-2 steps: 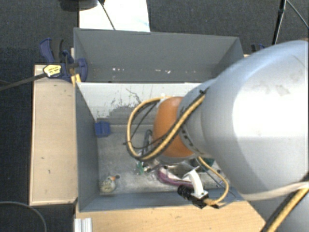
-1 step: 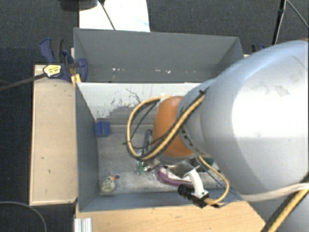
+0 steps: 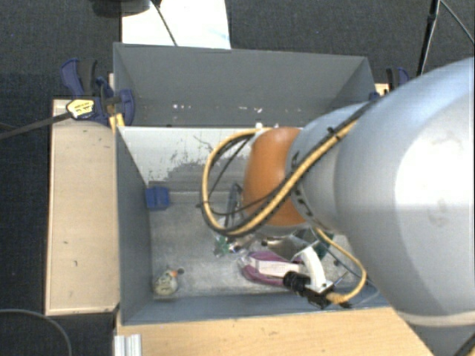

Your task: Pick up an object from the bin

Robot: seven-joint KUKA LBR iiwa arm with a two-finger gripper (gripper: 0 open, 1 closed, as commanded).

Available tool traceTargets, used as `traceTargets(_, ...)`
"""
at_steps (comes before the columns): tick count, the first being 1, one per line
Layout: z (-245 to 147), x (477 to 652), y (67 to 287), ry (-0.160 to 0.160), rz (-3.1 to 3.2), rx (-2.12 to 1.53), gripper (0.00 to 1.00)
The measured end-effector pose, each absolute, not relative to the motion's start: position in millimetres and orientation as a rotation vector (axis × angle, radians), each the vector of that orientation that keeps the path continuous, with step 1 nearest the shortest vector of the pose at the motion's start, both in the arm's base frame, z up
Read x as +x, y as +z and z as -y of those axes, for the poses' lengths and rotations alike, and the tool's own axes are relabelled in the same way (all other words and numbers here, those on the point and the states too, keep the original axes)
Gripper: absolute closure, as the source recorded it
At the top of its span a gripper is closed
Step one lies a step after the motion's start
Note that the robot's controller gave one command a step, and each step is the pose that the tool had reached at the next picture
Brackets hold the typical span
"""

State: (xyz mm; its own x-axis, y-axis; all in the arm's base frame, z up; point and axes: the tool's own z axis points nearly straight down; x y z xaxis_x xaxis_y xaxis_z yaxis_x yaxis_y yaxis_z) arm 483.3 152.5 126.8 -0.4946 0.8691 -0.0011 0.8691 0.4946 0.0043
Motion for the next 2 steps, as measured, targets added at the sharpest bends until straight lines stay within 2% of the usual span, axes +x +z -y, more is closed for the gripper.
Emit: traceTargets(2, -152, 484.5, 181, 0.003, -2.727, 1.555, 1.0)
